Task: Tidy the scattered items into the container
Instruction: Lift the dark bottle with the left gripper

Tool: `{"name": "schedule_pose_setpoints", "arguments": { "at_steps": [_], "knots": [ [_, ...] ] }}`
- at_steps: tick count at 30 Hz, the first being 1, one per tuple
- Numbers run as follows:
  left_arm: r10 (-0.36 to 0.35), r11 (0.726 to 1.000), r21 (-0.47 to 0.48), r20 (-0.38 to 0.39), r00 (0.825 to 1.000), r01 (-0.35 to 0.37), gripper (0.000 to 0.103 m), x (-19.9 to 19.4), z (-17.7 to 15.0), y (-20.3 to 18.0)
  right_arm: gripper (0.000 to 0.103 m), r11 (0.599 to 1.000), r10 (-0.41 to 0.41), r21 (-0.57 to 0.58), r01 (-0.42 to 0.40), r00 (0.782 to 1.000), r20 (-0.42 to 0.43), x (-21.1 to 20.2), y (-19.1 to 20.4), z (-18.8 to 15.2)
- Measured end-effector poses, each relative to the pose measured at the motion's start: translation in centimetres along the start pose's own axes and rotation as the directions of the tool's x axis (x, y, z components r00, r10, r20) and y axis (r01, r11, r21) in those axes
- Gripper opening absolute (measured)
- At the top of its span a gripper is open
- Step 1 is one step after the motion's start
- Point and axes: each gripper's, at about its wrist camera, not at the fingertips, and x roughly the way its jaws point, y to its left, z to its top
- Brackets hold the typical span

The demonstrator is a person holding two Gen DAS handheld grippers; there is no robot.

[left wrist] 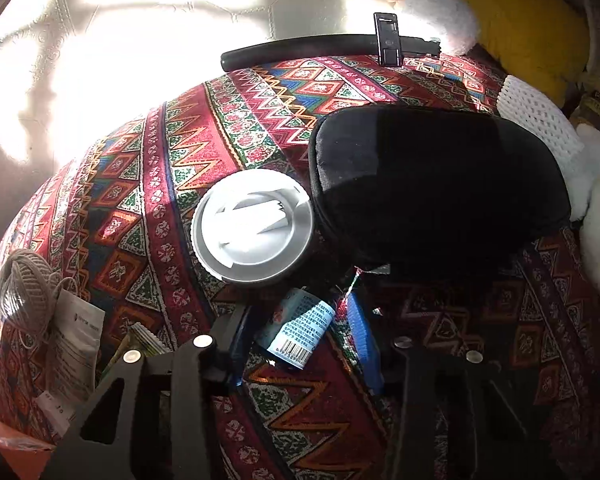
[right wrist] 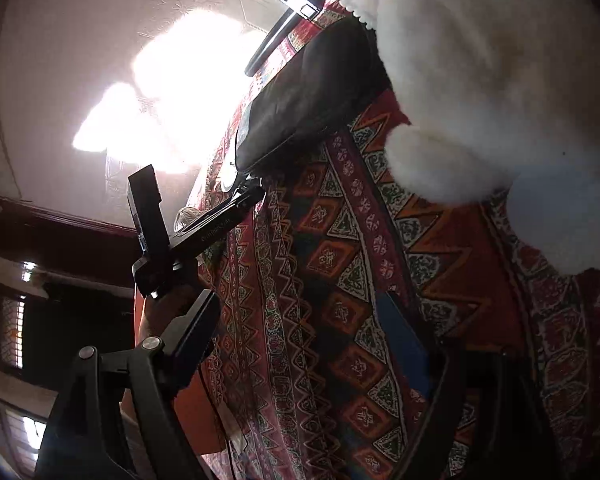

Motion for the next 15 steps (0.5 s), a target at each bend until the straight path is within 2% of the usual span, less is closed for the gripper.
{"name": "schedule_pose_setpoints", "arguments": {
  "at_steps": [2,6,9,12,15],
  "knots": [
    [0.013,1.0,0.009,-0.018,1.0,-0.013,0.022,-0.8,-0.6,-1.0,0.083,1.0,0.01,0.018,-0.01,1.0,-0.006,0.1,-0.2,-0.2],
    [-0.054,0.998,-0.01,-0.038,0.998,0.054,0.022,-4.4,-4.2,-3.4,0.083,1.0,0.018,-0.017,-0.017,1.0,0.006,-0.8,0.7,-0.9],
    [-0.126,0.985,-0.121,-0.01,0.992,0.124,0.022,-9.2,-9.1,-4.1,0.083,0.999,0.036,-0.036,-0.035,0.999,0.011,-1.2,1.2,-1.5],
    [-0.187,0.937,-0.289,0.062,0.98,0.198,0.022,-15.0,-14.3,-2.6,0.083,0.998,0.043,-0.047,-0.043,0.999,0.006,-1.1,1.5,-2.3],
    [-0.216,0.863,-0.415,0.213,0.953,0.289,0.022,-21.3,-18.3,0.9,0.083,0.996,0.021,-0.09,-0.021,1.0,-0.004,-0.6,2.2,-3.4]
  ]
}}
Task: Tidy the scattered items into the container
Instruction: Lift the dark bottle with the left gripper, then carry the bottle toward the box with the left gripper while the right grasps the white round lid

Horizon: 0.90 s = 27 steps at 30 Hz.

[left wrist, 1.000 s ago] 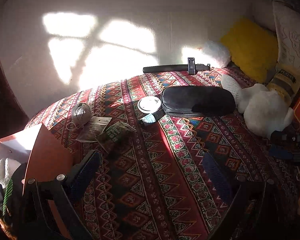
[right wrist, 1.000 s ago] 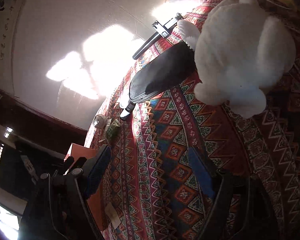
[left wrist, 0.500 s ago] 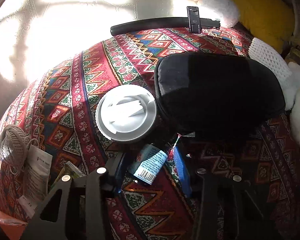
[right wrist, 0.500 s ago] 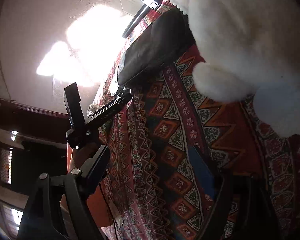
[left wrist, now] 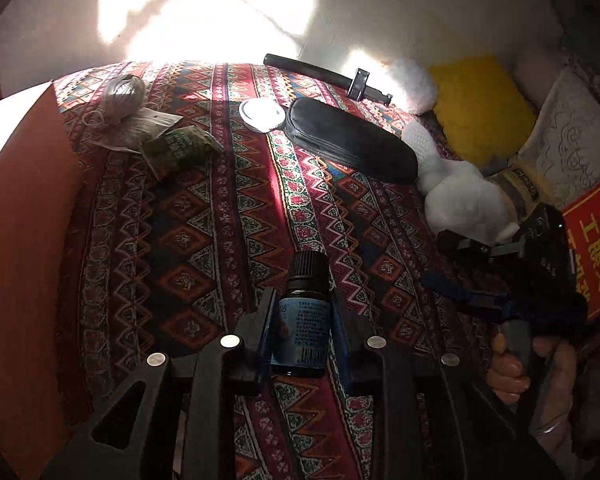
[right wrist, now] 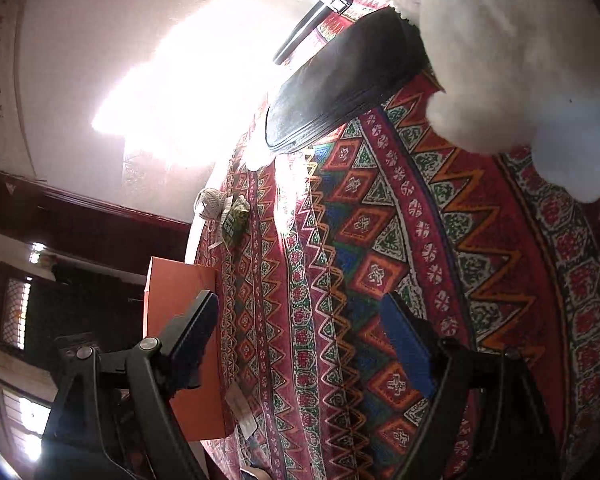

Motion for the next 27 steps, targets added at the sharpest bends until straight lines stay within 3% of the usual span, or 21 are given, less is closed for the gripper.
{"name": "schedule_pose_setpoints", "arguments": {
  "at_steps": [2,5,8,11,13,17,22,27],
  "knots": [
    [-0.065,0.993,-0.096,0.09,0.994,0.073,0.022,-4.1,0.1,2.0,0.083,0.996,-0.046,-0.078,0.045,0.999,-0.005,0.9,1.3,-0.8],
    [-0.162,0.964,-0.169,0.225,0.961,0.203,0.022,-8.8,0.3,4.8,0.083,0.964,-0.132,-0.237,0.124,0.991,-0.019,3.0,3.8,-2.3],
    [-0.224,0.937,-0.2,0.29,0.931,0.287,0.023,-11.0,0.3,7.2,0.083,0.91,-0.215,-0.365,0.196,0.977,-0.012,5.8,5.8,-2.8],
    [-0.241,0.918,-0.234,0.315,0.918,0.321,0.023,-11.7,0.7,9.5,0.084,0.862,-0.28,-0.45,0.233,0.959,-0.038,9.9,7.0,-2.2],
    [-0.233,0.912,-0.254,0.327,0.916,0.322,0.023,-12.0,0.8,10.7,0.084,0.828,-0.331,-0.496,0.263,0.942,-0.053,12.8,7.5,-1.5],
    [-0.238,0.897,-0.284,0.339,0.91,0.34,0.023,-12.1,0.5,12.6,0.086,0.752,-0.409,-0.554,0.357,0.912,0.032,17.2,9.4,1.4],
    [-0.213,0.908,-0.279,0.331,0.919,0.311,0.022,-11.2,0.7,12.9,0.089,0.768,-0.432,-0.479,0.426,0.896,0.103,21.2,10.3,7.2],
    [-0.208,0.912,-0.277,0.322,0.924,0.302,0.022,-10.5,1.1,13.1,0.089,0.747,-0.482,-0.442,0.497,0.863,0.155,24.9,11.4,11.8]
  ]
}}
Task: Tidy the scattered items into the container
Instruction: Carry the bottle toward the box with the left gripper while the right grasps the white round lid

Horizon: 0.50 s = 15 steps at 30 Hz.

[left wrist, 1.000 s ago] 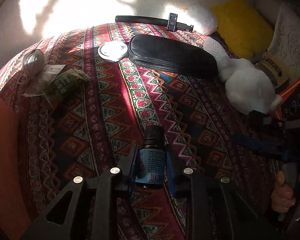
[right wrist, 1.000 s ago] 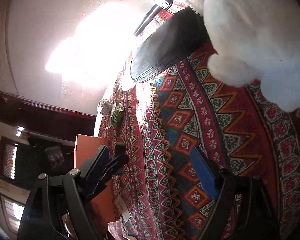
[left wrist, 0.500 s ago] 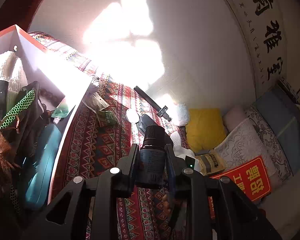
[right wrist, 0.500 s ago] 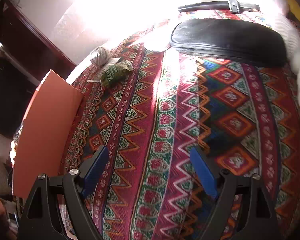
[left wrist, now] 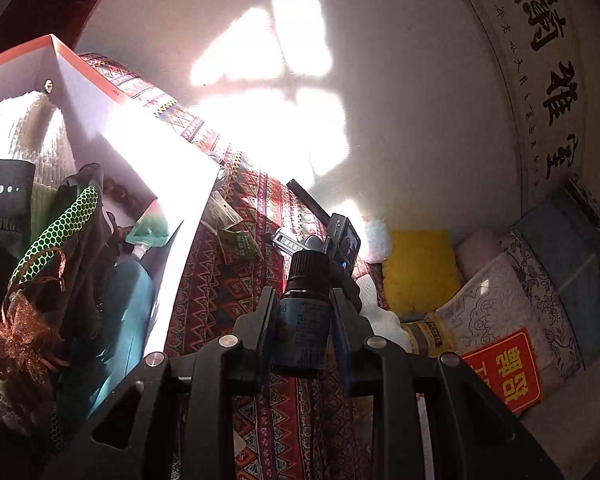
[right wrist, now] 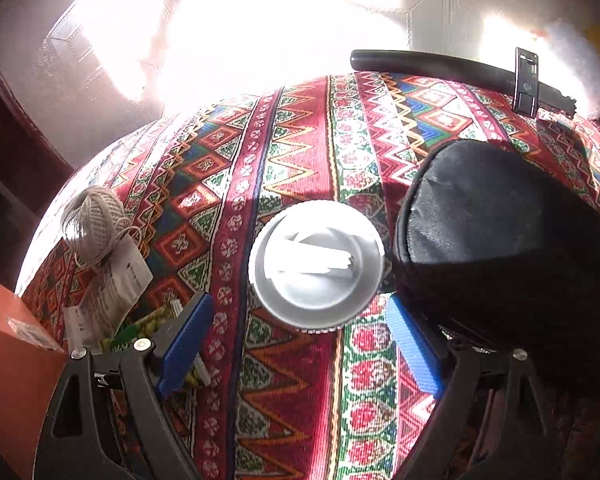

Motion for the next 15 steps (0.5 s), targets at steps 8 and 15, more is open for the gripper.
{"name": "schedule_pose_setpoints", "arguments": {
  "at_steps": [8,15],
  "knots": [
    [-0.013,1.0,0.02,0.051,0.999,0.012,0.022,-2.4,0.8,0.0,0.061,0.998,-0.021,0.054,0.022,1.0,-0.023,-1.2,-0.3,2.9],
    [0.103,0.988,0.122,-0.096,0.99,-0.091,0.026,0.6,-1.6,-1.0,0.061,0.968,0.252,0.013,-0.252,0.967,0.041,-12.5,4.6,1.2]
  ]
}}
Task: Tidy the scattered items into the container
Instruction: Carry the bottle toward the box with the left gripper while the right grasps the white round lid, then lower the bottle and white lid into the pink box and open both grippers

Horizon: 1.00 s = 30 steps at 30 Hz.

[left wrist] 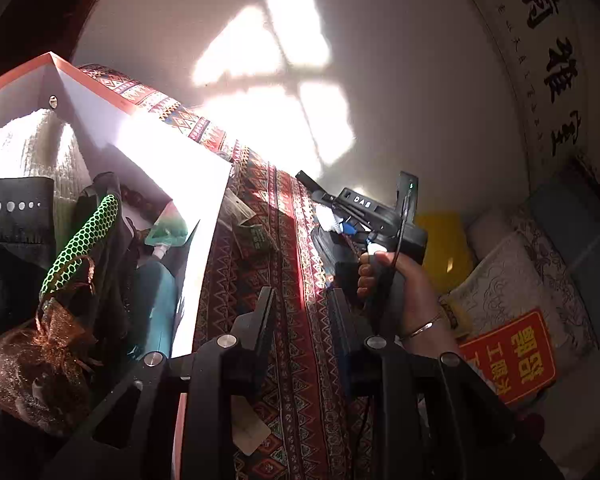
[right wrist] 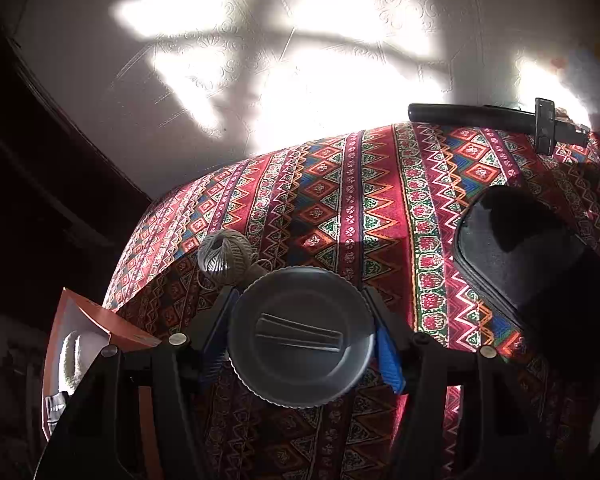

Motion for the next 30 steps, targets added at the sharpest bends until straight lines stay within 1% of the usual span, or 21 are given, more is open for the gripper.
{"name": "schedule_pose_setpoints", "arguments": {
  "at_steps": [1,2,3,4,6,8,10,12,13,14,15,16,18,19,21,22,23,24,26,28,30],
  "knots": [
    [0.057,0.998,0.04,-0.032,0.998,-0.056,0.028,1.5,-0.9,-0.9,0.061,1.0,0.029,-0.01,-0.029,1.0,0.0,-1.4,0.9,-0.6],
    [0.114,0.99,0.085,-0.061,0.992,-0.109,0.028,3.2,-1.9,-2.0,0.061,0.998,0.06,-0.019,-0.06,0.998,0.001,-3.0,1.6,-1.4],
    [0.157,0.98,0.133,-0.088,0.984,-0.145,0.028,5.0,-2.9,-3.0,0.061,0.995,0.095,-0.027,-0.095,0.995,0.003,-4.6,2.0,-2.4],
    [0.186,0.971,0.174,-0.115,0.976,-0.164,0.028,6.8,-3.8,-3.9,0.061,0.991,0.131,-0.032,-0.13,0.991,0.011,-6.1,2.2,-3.5],
    [0.217,0.961,0.212,-0.176,0.96,-0.178,0.028,10.4,-5.2,-4.7,0.061,0.981,0.189,-0.037,-0.188,0.982,0.028,-9.6,1.5,-6.3],
    [0.277,0.949,0.211,-0.213,0.937,-0.233,0.029,13.4,-5.9,-4.0,0.061,0.973,0.232,-0.013,-0.231,0.97,0.072,-12.8,-0.4,-9.4],
    [0.345,0.936,0.166,-0.237,0.908,-0.312,0.029,15.3,-6.4,-2.0,0.061,0.96,0.272,0.033,-0.278,0.954,0.129,-15.5,-3.0,-12.2],
    [0.369,0.929,0.116,-0.237,0.899,-0.351,0.03,15.8,-6.4,-0.5,0.061,0.952,0.287,0.058,-0.302,0.94,0.182,-17.5,-5.2,-14.6],
    [0.375,0.927,0.122,-0.243,0.894,-0.356,0.03,16.1,-6.5,-0.4,0.061,0.951,0.284,0.067,-0.302,0.939,0.193,-17.9,-6.1,-15.5],
    [0.385,0.922,0.142,-0.257,0.886,-0.36,0.031,16.5,-6.7,-0.5,0.061,0.954,0.272,0.082,-0.29,0.946,0.179,-17.7,-6.8,-15.8],
    [0.398,0.916,0.165,-0.277,0.875,-0.365,0.031,16.9,-7.1,-0.6,0.062,0.954,0.27,0.093,-0.285,0.952,0.147,-17.1,-7.4,-15.5],
    [0.41,0.91,0.191,-0.302,0.86,-0.367,0.034,17.4,-7.7,-0.7,0.062,0.95,0.284,0.096,-0.298,0.949,0.138,-16.7,-7.7,-15.3],
    [0.452,0.885,0.261,-0.281,0.846,-0.386,0.038,18.0,-8.6,-1.5,0.062,0.949,0.291,0.082,-0.303,0.947,0.133,-16.4,-7.7,-14.9],
    [0.469,0.873,0.288,-0.269,0.841,-0.395,0.042,18.2,-8.9,-1.9,0.062,0.95,0.293,0.07,-0.304,0.947,0.131,-16.2,-7.5,-14.9],
    [0.502,0.848,0.331,-0.246,0.829,-0.415,0.043,18.5,-9.3,-2.5,0.061,0.944,0.312,0.074,-0.322,0.942,0.123,-15.9,-7.5,-15.1],
    [0.516,0.837,0.343,-0.231,0.825,-0.427,0.042,18.5,-9.5,-2.6,0.061,0.939,0.324,0.084,-0.333,0.94,0.111,-15.6,-7.6,-15.2],
    [0.534,0.823,0.35,-0.213,0.818,-0.446,0.029,18.4,-9.7,-2.7,0.061,0.935,0.332,0.091,-0.342,0.937,0.105,-15.4,-7.6,-15.2],
    [0.536,0.823,0.346,-0.207,0.818,-0.451,0.022,18.1,-9.7,-2.8,0.061,0.936,0.33,0.092,-0.34,0.938,0.108,-15.5,-7.6,-15.5],
    [0.521,0.834,0.331,-0.21,0.827,-0.442,0.021,17.4,-9.7,-3.2,0.061,0.942,0.313,0.087,-0.323,0.944,0.107,-15.5,-7.5,-15.7],
    [0.513,0.837,0.335,-0.202,0.834,-0.434,0.021,16.8,-9.9,-3.8,0.061,0.94,0.318,0.092,-0.328,0.942,0.11,-15.7,-7.6,-15.7],
    [0.488,0.848,0.331,-0.186,0.853,-0.413,0.021,15.7,-9.8,-4.6,0.061,0.94,0.317,0.096,-0.329,0.94,0.125,-16.1,-7.5,-15.6]
  ]
}}
